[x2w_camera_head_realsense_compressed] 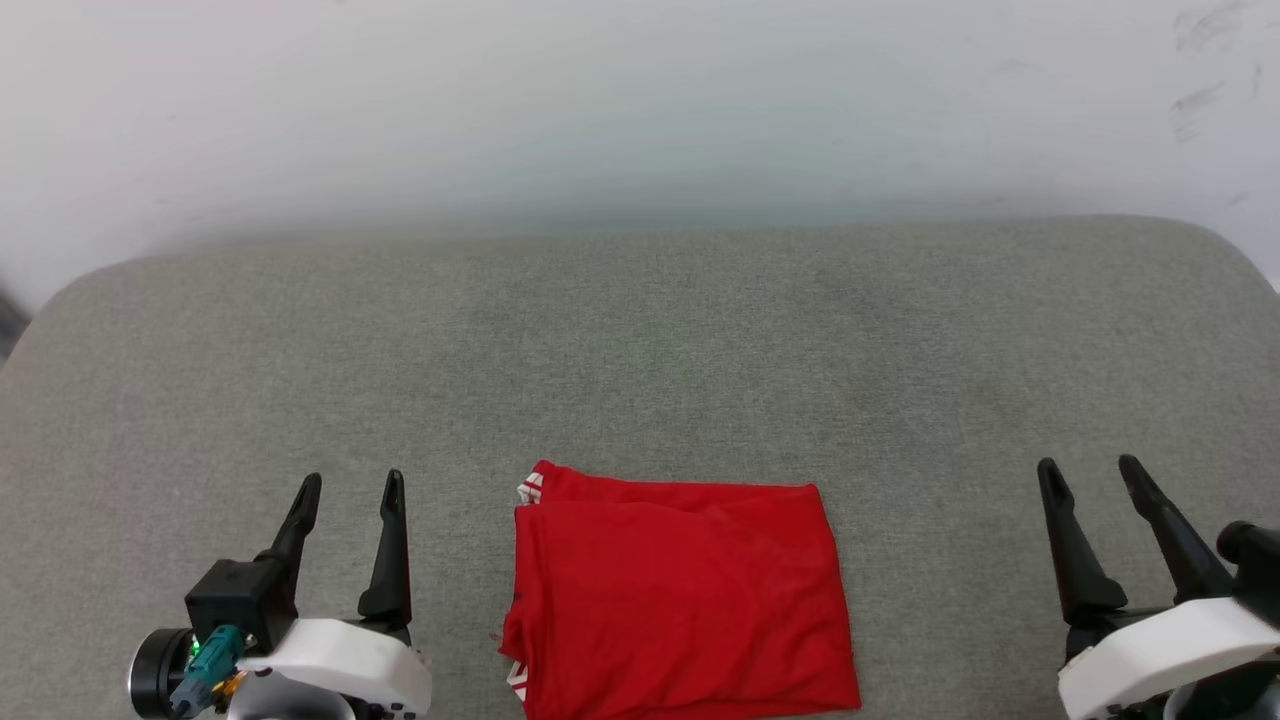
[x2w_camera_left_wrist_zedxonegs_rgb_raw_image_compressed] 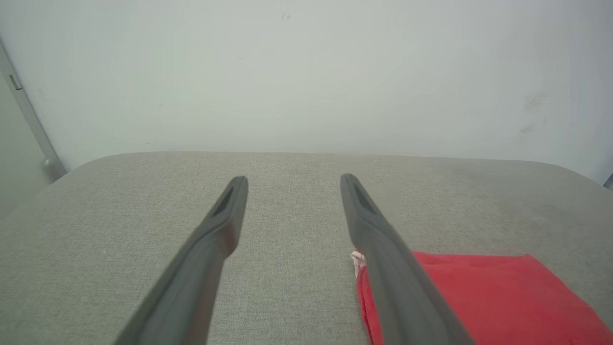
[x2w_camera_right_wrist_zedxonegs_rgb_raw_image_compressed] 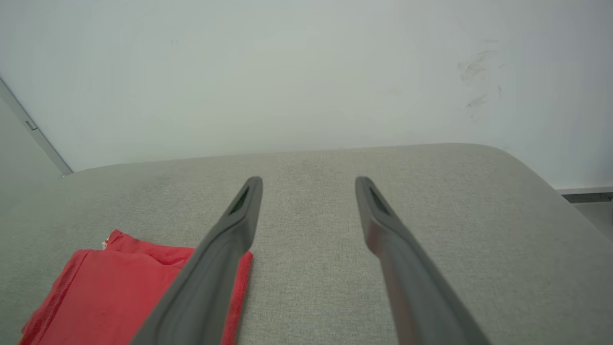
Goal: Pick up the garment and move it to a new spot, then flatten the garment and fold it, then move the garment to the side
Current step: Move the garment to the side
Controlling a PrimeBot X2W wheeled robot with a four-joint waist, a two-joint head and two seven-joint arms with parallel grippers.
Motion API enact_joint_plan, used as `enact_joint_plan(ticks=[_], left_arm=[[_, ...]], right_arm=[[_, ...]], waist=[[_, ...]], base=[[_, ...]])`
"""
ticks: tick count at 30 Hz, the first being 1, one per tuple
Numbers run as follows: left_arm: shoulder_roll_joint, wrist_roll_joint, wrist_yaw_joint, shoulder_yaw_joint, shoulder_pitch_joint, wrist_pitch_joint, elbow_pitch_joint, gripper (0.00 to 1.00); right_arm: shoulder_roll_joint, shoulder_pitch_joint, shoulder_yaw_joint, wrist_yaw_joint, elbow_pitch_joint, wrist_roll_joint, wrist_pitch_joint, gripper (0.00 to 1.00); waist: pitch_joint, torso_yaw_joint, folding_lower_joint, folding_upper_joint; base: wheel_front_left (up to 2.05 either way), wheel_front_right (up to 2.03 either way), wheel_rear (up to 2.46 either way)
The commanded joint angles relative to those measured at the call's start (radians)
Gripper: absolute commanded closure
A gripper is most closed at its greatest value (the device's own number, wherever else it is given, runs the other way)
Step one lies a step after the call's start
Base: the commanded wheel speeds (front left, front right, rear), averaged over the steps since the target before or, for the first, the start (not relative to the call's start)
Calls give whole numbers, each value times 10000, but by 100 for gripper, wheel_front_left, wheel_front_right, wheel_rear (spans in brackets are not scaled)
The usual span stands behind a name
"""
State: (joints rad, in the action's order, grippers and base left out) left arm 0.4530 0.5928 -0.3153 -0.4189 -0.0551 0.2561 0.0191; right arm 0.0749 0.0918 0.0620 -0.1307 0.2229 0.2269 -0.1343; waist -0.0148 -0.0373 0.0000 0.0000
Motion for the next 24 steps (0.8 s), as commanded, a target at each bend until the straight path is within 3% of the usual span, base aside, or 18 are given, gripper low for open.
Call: enact_joint_plan(ticks=[1,6,12,18,24], left_arm=[[-66,-5,27,41,-146,47,-21,0],[-265,-78,45,246,-313,83,-164,0],[-546,-301,222,486,-519,101,-224,0],[-915,-563,513,658,-738,94,-205,0],[-1100,-832,771,836,-892,87,-210,0]], right_arm=[[-38,-104,104,0,-24,103,-80,0],[136,-467,1005,0,-909,1178,-1521,0],[488,-1209,1662,0,-2821,2744,-3905,0],[219,-1746,1358,1,-4687,4202,-6147,0],[-245,-2507,863,7,-6223,6183,-6896,0]], waist=[[-32,36,0,0],[-270,307,0,0],[-559,801,0,0],[-881,1412,0,0],[-1418,1846,0,0]], base=[[0,0,0],[0,0,0],[0,0,0],[0,0,0],[0,0,0]])
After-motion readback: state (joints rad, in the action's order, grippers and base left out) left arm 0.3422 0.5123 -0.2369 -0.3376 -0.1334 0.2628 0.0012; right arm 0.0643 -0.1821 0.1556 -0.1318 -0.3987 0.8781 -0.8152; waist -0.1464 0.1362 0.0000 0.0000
